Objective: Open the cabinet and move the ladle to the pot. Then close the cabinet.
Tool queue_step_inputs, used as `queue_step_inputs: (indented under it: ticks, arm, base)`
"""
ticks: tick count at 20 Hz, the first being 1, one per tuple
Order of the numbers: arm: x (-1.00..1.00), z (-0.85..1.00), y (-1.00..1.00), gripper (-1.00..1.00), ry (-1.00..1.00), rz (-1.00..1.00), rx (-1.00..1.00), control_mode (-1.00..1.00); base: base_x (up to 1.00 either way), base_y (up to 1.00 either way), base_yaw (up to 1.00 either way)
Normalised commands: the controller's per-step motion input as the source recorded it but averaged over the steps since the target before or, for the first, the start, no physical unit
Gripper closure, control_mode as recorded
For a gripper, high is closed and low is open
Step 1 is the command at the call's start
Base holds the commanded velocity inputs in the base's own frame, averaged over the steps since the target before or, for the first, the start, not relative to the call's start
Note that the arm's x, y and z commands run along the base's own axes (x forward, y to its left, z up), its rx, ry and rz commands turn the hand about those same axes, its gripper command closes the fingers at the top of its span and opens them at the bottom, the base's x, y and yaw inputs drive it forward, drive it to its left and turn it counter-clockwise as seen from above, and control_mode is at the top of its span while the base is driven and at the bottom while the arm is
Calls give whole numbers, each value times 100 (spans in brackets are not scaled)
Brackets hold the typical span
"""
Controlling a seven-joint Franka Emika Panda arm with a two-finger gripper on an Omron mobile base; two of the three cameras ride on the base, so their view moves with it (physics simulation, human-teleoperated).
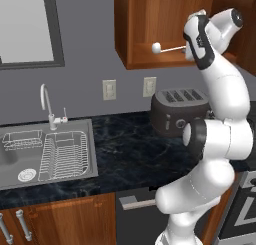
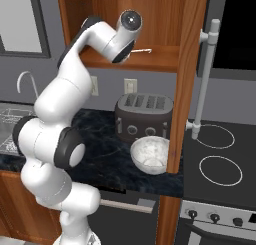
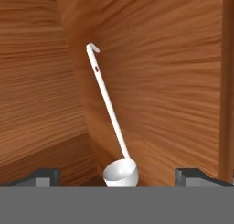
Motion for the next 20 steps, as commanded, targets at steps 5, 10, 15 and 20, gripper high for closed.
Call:
queue_step_inputs:
  ticks: [5, 10, 15, 20]
  arm:
    - [0, 0, -11, -100, 3, 0, 5, -100]
    - [0, -4, -5, -100, 0, 0, 14, -100]
    - [0, -8, 0, -100, 0, 2, 17, -100]
    - [4, -1, 0, -100, 14, 3, 15, -100]
  base:
    - [0, 0, 0]
    - [0, 0, 0]
    - [0, 0, 0]
    - [0, 0, 0]
